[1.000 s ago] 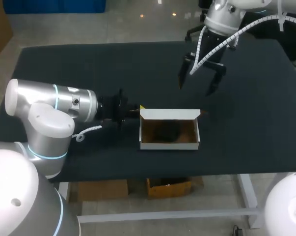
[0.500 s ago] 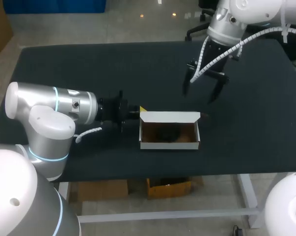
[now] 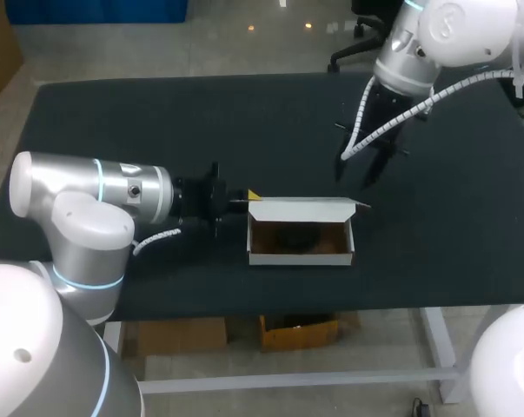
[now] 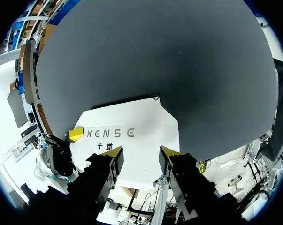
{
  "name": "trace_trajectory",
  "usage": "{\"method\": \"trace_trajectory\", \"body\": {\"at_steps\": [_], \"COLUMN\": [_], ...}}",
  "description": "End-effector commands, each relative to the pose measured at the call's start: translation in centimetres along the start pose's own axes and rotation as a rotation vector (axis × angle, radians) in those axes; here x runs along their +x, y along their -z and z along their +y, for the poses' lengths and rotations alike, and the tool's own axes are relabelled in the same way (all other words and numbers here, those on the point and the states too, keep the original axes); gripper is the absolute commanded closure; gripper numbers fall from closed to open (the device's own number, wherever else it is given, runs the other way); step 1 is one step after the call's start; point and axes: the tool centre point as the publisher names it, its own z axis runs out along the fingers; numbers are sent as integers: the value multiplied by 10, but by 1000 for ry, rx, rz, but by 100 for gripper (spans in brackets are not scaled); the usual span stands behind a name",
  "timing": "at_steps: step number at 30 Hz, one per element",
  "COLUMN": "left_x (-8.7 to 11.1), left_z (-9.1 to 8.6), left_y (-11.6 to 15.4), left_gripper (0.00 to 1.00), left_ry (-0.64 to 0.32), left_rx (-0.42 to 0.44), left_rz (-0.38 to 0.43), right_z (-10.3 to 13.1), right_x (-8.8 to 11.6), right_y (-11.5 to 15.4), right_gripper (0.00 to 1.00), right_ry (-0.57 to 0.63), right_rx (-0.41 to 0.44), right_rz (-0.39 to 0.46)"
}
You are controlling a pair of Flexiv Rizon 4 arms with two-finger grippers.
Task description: Assemble the packaging by folding the flat box into shape, placing the metal phone stand inside, and closing the box properly
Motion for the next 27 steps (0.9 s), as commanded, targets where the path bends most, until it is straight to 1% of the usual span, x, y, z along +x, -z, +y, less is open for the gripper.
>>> {"method": "trace_trajectory", "body": {"at_steps": [1, 5, 18, 24, 27], "left_x": [9, 11, 15, 15, 15], "left_z": [0, -1, -1, 0, 0], "left_y": [-2, 0, 0, 0, 1], "left_gripper": [100, 100, 100, 100, 100], "left_ry": [-16, -30, -79, -83, -86], "left_rx": [15, 19, 17, 16, 17], "left_rz": [-37, -65, -99, -113, -116], "right_z": [-5, -6, -11, -15, -18], "right_x": [-4, -5, -8, -10, -15], "right_y": [-3, -6, -10, -15, -19], "right_gripper": [53, 51, 53, 52, 53], "right_ry": [2, 5, 3, 7, 14], "right_rx": [-8, -6, -5, -1, 4], "right_rz": [9, 11, 16, 18, 45]}}
